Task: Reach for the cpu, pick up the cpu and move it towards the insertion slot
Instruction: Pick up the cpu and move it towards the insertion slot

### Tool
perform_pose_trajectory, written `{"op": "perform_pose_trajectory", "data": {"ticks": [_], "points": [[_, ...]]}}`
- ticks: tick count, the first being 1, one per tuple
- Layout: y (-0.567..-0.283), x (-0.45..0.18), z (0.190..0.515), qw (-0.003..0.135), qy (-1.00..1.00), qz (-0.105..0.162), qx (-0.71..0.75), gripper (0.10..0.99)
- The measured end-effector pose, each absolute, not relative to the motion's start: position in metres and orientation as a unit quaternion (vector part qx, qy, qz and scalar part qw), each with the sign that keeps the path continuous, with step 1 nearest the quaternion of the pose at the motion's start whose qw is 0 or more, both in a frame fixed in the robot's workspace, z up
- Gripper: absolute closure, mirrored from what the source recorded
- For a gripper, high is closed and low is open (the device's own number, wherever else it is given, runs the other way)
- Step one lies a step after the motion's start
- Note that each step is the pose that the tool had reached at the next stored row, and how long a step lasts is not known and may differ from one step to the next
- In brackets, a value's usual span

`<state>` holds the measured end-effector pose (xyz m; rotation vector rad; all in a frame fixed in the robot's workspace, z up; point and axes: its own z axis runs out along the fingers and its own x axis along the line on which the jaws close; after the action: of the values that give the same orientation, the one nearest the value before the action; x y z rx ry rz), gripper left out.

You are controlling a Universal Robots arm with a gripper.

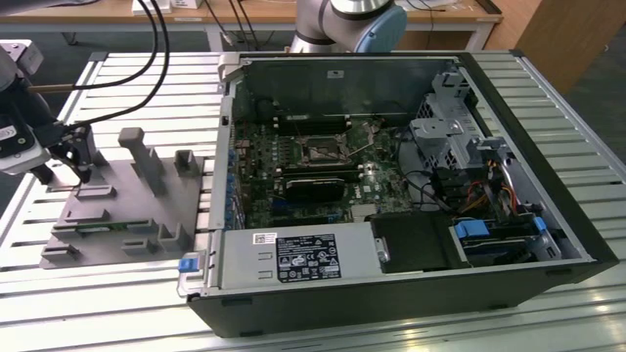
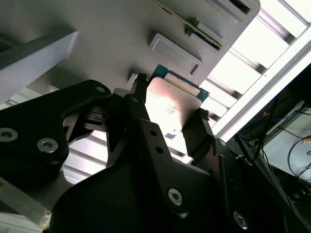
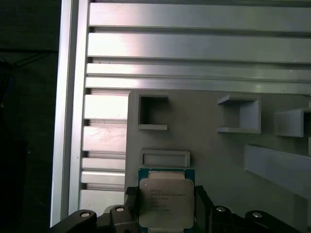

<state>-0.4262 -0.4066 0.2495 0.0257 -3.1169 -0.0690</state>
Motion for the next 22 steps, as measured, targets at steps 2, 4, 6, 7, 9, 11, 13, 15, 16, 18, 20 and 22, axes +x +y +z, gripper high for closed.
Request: {"op": "perform_pose_trajectory", "data": {"ticks": [2,4,6,7,9,11,13,15,16,18,20,22], "points": [[-0.4066,-0.4261,0.2503,0.012,-1.0,-0.022,0.008,0.541],[-0.4066,-0.4262,0.2511,0.012,-1.0,-0.022,0.008,0.541],[-0.4066,-0.4262,0.2515,0.012,-1.0,-0.022,0.008,0.541],[-0.4066,-0.4262,0.2516,0.012,-1.0,-0.022,0.008,0.541],[-0.4066,-0.4262,0.2519,0.012,-1.0,-0.022,0.008,0.541],[-0.4066,-0.4262,0.2526,0.012,-1.0,-0.022,0.008,0.541],[-0.4066,-0.4262,0.2531,0.012,-1.0,-0.022,0.008,0.541],[-0.4066,-0.4261,0.2535,0.012,-1.0,-0.022,0.008,0.541],[-0.4066,-0.4262,0.2539,0.012,-1.0,-0.022,0.008,0.541],[-0.4066,-0.4262,0.2547,0.012,-1.0,-0.022,0.008,0.541],[-0.4066,-0.4262,0.2551,0.012,-1.0,-0.022,0.008,0.541],[-0.4066,-0.4262,0.2559,0.012,-1.0,-0.022,0.008,0.541]]}}
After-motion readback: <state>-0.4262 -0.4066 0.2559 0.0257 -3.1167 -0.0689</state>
